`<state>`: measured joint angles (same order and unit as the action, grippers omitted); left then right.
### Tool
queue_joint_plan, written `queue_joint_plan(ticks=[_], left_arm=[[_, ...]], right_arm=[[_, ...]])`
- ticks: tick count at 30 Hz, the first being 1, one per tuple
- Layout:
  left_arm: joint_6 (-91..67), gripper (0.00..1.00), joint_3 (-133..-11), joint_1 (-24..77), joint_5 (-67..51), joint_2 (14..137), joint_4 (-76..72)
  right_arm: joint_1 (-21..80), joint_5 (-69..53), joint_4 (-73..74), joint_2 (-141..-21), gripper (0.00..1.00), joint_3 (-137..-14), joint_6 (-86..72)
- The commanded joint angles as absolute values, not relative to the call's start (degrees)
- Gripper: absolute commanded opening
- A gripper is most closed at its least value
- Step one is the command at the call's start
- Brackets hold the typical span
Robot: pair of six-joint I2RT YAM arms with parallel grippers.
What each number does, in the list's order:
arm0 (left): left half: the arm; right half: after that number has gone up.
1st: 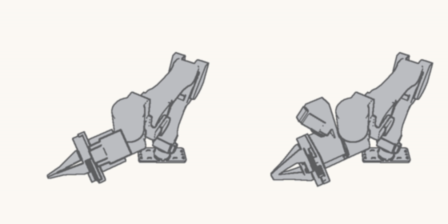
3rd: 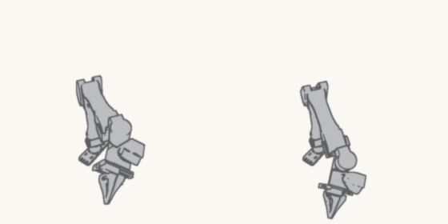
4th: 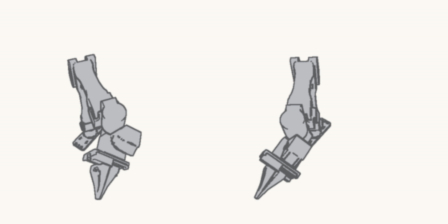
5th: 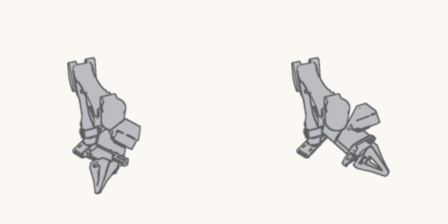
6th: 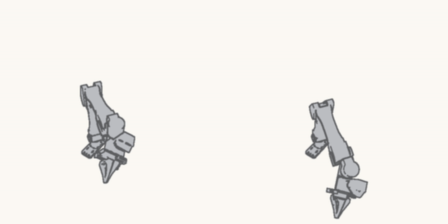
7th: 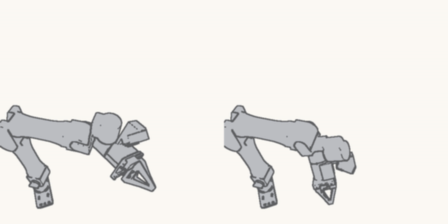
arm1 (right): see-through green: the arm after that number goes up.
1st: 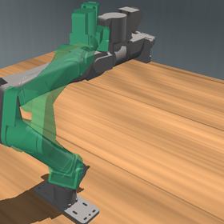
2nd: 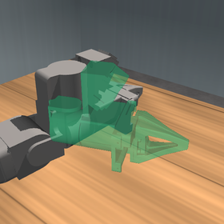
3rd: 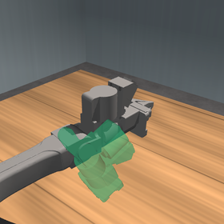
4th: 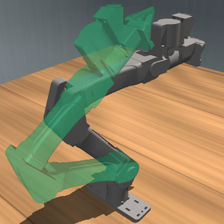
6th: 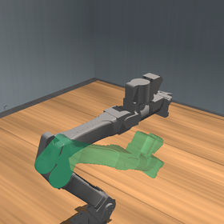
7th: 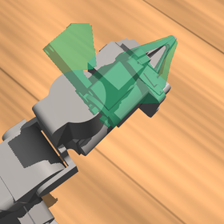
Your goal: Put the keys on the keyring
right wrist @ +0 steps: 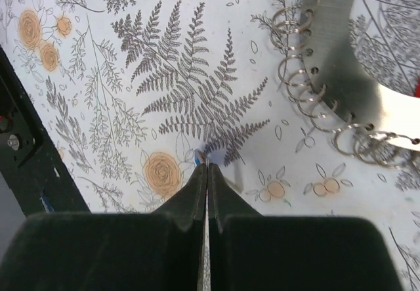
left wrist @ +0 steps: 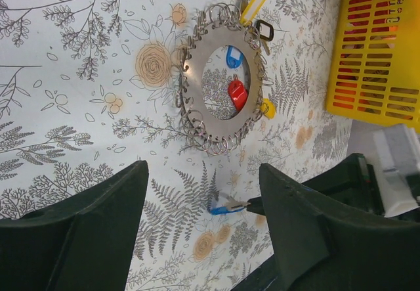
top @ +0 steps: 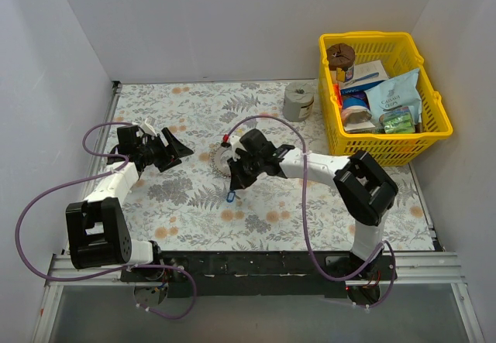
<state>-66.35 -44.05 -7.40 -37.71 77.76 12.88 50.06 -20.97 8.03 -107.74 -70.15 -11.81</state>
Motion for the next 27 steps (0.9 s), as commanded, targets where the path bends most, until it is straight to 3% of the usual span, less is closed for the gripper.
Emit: queue_joint_plan(ticks=[1,8,14,17,21,24,27], left_arm=[[-66.0,0.67,-43.5,-7.7,-39.3,75.7,12.6],[-69.5,0.66,-42.8,-4.5,-38.2,75.2,9.1],[-73.6,0.66,-43.1,5.2,-33.9,77.4,5.0],[-74.4,0.66,-44.1,8.7,-33.0,79.2,4.0],[-74.2,0.66,-45.3,12.0,-32.3,80.2,4.0],[-73.8,0.66,-45.4,12.6,-32.2,80.4,3.8],[-73.7,0.66,-45.4,12.8,-32.8,80.5,3.9]], right_arm=[[47.7,-19.5,8.1,-102.6,0.01,-66.4,-11.9],[45.2,-15.3,9.1,-99.4,0.01,-60.2,-12.2],[44.6,-11.4,11.1,-97.7,0.03,-59.3,-12.7],[44.4,-10.8,11.3,-96.2,0.21,-58.9,-12.5],[43.9,-9.8,10.9,-94.2,0.53,-58.1,-12.4],[43.3,-9.5,10.9,-93.2,0.61,-57.7,-12.5],[42.5,-10.7,10.5,-93.1,0.62,-57.4,-12.8]])
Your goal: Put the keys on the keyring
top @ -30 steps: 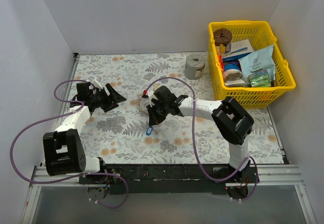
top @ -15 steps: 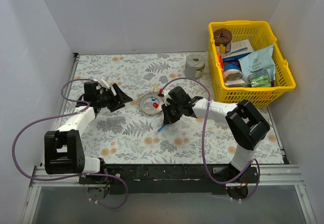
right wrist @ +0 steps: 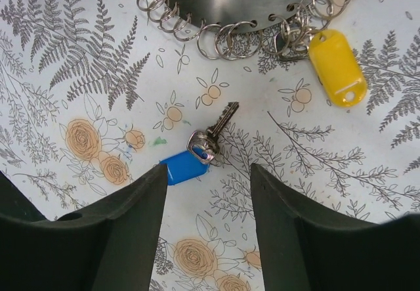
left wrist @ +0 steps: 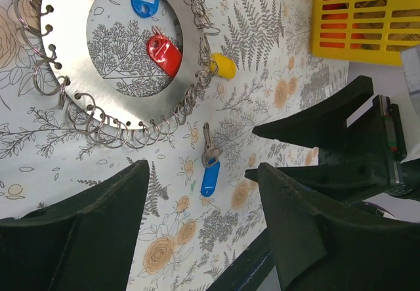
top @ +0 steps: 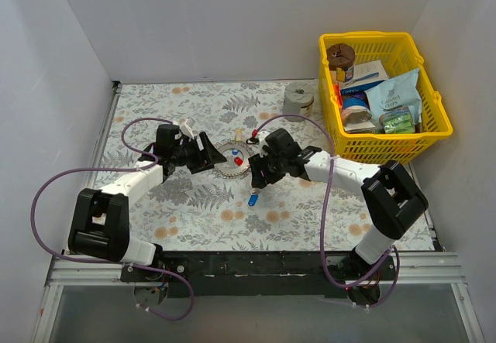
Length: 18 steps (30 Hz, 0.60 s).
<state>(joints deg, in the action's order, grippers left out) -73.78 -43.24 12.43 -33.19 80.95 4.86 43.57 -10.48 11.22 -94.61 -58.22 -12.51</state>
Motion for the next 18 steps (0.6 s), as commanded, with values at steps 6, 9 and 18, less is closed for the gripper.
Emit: queue_joint_plan(ticks=[6,9,18], left_arm=[[-73.1,0.66,-46.0,14.9,-33.0,81.9,4.0],[-73.5,0.66,-46.2,16.0,-32.5,82.7,3.7],[-73.7,0.65,-47.1,17.0,-34.0,85.5,2.5]], right_arm=[[41.7,-13.6,9.2,-93.6,0.59,-56.4,-12.8],[41.6,-15.7,8.6,-93.8,0.57,-56.1,-12.0],[41.6,-18.6,6.6,-97.1,0.49,-55.5,-10.6]])
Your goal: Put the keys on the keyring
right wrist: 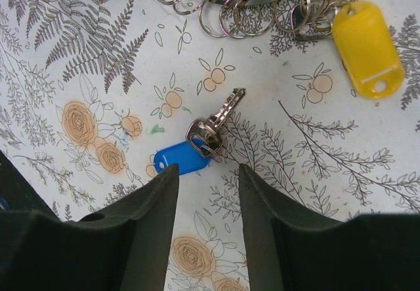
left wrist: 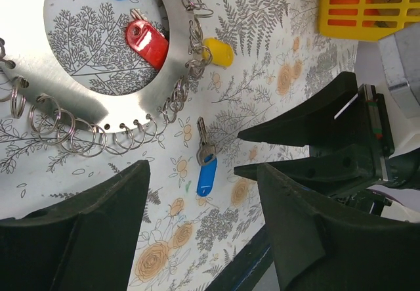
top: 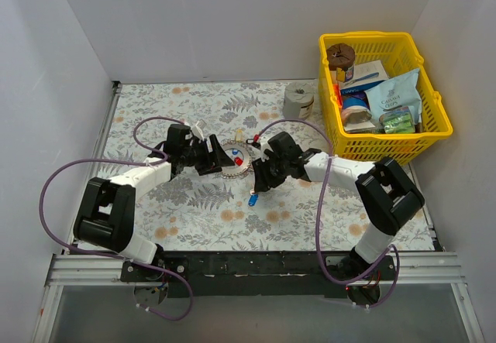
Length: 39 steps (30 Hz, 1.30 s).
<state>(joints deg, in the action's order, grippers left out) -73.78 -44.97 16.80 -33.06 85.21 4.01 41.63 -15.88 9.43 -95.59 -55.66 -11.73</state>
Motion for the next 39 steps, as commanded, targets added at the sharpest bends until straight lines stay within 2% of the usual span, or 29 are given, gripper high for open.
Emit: queue_joint_plan(ticks=[1,11,15,19,20,21,23,32,39], left_arm=[[-73.7,0.65,-47.1,17.1,-34.4,85.7,2.6],[-73.9,0.65,-47.5,17.1,-34.5,85.8,2.5],[-74.0,0.65,-47.6,17.1,-34.5,85.9,2.5],[-73.8,0.65,-47.7,17.1,-33.9,85.9,2.8],[-73.8,0.65,-48.0,17.1,-33.3,85.9,2.9],[-73.8,0.65,-48.0,17.1,-33.0,85.9,3.0],[-73.7,0.65,-48.3,17.1,-32.3,86.3,3.0],[-70.1,0.65,-53.0,17.9,-26.9,89.9,6.6],[-67.7,0.64,-60.7,20.7,-20.0,99.3,10.6]], right_arm=[[41.6,-18.9,6.6,-98.0,0.48,-55.9,-10.7],[41.6,-19.3,4.4,-100.8,0.43,-55.7,-10.6],[41.6,-20.9,4.1,-101.7,0.38,-55.7,-10.7],[41.6,-21.4,4.1,-101.1,0.21,-54.7,-10.8],[41.6,-21.4,4.4,-100.8,0.12,-54.6,-10.7],[41.5,-21.4,4.6,-100.3,0.07,-54.3,-10.7],[41.6,-21.4,4.7,-99.4,0.01,-54.0,-10.6],[41.5,-19.1,7.3,-95.8,0.01,-52.7,-10.6],[40.8,-15.4,9.1,-92.8,0.01,-51.0,-10.8]])
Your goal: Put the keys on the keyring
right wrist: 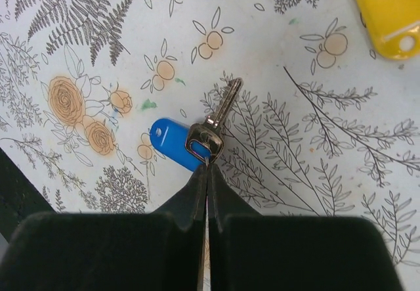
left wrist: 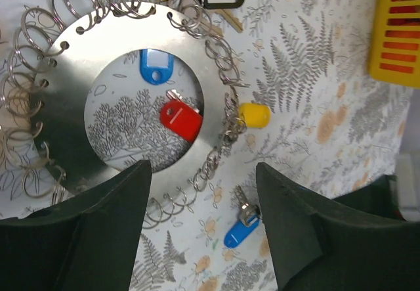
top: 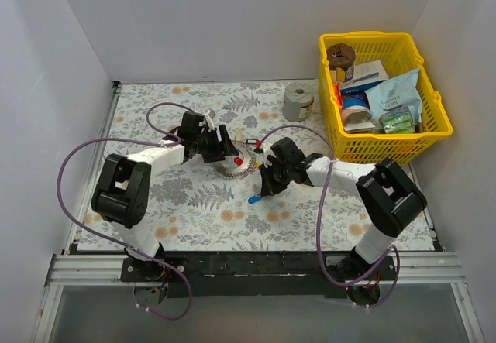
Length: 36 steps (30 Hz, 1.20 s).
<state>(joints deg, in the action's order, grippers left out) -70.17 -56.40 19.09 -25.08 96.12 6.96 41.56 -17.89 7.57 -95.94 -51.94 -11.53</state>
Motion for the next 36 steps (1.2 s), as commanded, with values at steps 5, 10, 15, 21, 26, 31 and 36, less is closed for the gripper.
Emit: queue_joint_plan(ticks=[5,10,15,21,26,31,36], left_arm=[[-67.1,0.62,-63.0,22.1,-17.7,104.9,10.7],[-66.9,0.62,-62.1,23.0,-17.1,105.9,11.2],[-67.9,0.61,-57.1,23.4,-19.2,104.2,11.2],[-69.5,0.61,-51.6,24.3,-20.7,101.2,11.4],[-71.3,0.61,-48.8,26.1,-21.0,99.6,12.2],[-73.0,0.61,-46.4,27.6,-21.4,97.3,14.1],[-74.8,0.61,-44.1,27.7,-23.3,93.4,15.9]], right_arm=[[39.8,-13.4,9.3,-91.3,0.01,-49.8,-11.1],[38.8,-13.3,9.4,-90.9,0.01,-49.6,-11.1],[38.6,-13.4,9.8,-91.1,0.04,-50.3,-10.8],[38.2,-14.2,9.7,-91.1,0.28,-51.2,-10.5],[38.1,-14.3,9.6,-90.8,0.46,-51.5,-10.3],[38.0,-14.5,9.2,-89.9,0.61,-51.9,-9.7],[38.0,-14.5,8.5,-87.8,0.72,-52.2,-8.5]])
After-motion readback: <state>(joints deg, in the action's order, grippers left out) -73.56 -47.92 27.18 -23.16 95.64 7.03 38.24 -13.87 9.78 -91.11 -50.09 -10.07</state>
